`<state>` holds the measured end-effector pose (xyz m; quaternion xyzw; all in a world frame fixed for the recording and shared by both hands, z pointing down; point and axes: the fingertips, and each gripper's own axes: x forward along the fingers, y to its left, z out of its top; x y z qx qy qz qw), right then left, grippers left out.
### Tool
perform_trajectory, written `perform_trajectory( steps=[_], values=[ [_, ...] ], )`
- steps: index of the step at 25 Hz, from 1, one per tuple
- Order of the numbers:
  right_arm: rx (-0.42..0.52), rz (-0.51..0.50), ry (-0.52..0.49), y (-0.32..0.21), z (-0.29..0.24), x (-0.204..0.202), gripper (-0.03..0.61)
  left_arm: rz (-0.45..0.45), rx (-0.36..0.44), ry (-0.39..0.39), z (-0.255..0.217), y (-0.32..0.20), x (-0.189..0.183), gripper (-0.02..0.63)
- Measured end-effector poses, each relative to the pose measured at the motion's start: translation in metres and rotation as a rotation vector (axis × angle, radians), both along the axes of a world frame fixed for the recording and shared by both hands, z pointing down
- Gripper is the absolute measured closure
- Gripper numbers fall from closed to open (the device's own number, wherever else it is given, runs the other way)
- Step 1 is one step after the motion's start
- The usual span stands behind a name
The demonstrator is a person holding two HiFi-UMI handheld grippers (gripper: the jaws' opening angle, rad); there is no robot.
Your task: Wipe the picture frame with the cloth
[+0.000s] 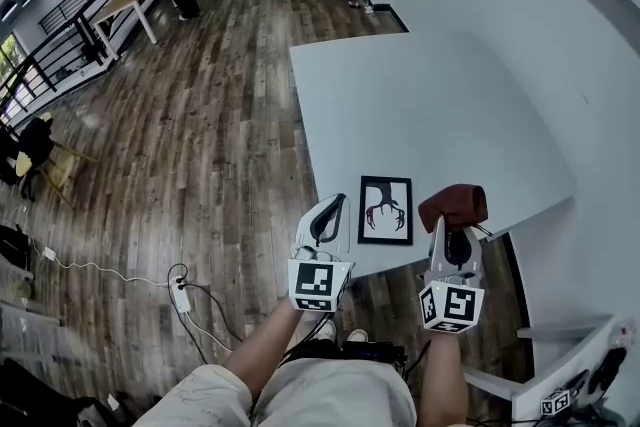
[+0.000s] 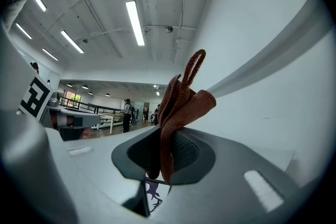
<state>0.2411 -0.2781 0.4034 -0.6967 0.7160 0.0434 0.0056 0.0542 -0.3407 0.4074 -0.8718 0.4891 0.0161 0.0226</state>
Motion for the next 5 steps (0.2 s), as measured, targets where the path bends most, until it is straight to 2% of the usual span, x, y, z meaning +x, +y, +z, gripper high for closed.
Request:
perform_trajectory(
  steps=[5],
  values=[
    [-0.005,0.013,-0.014,0.0007,0.0018,0.0041,0.503,0.005,-0.007,0.0,-0.0035,0.0003,0.0019,0.614]
  ],
)
